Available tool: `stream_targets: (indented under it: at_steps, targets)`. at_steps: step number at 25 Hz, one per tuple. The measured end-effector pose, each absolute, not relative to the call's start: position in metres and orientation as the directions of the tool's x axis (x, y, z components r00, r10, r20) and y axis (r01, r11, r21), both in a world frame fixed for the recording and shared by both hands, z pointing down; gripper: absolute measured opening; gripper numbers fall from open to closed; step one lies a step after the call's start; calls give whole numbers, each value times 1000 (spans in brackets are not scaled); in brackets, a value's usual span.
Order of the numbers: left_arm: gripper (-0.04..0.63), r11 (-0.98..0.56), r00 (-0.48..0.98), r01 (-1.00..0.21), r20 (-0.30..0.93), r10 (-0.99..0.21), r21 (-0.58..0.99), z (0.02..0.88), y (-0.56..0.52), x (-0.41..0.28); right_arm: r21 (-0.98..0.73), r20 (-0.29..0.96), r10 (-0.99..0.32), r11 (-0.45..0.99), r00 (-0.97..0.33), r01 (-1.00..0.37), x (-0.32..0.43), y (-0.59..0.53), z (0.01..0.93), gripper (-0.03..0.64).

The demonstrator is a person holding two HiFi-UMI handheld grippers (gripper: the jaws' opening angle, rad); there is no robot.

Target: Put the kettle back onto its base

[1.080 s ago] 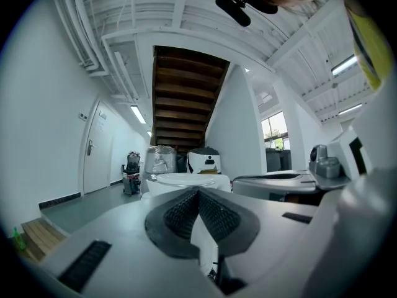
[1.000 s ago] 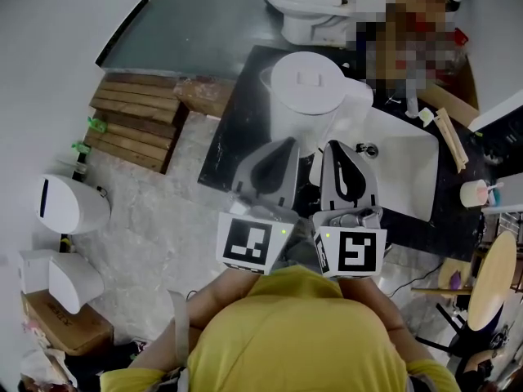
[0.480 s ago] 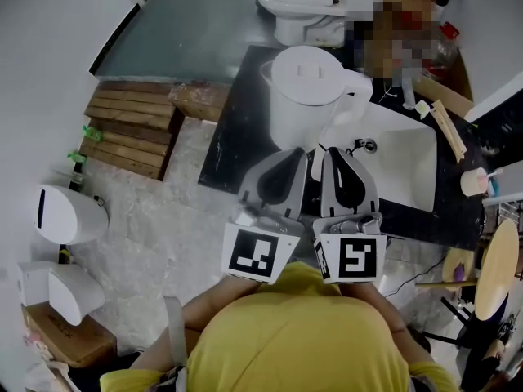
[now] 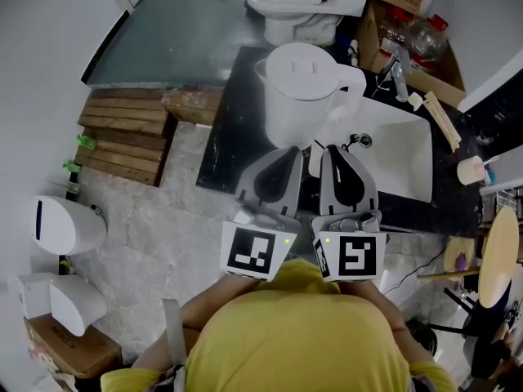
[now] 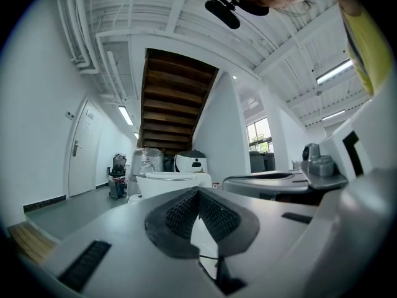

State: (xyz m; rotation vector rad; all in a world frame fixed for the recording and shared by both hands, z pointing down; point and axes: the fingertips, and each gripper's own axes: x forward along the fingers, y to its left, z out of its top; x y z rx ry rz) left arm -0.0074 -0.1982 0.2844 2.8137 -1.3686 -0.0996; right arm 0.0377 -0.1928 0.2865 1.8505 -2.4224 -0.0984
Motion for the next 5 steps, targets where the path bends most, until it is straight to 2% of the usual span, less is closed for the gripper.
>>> stream_targets:
  at_steps: [5]
  targets:
    - [3, -623, 620, -782, -57, -782, 37, 284, -195, -8, 113, 43, -966, 260, -256, -959, 37, -189, 290, 15]
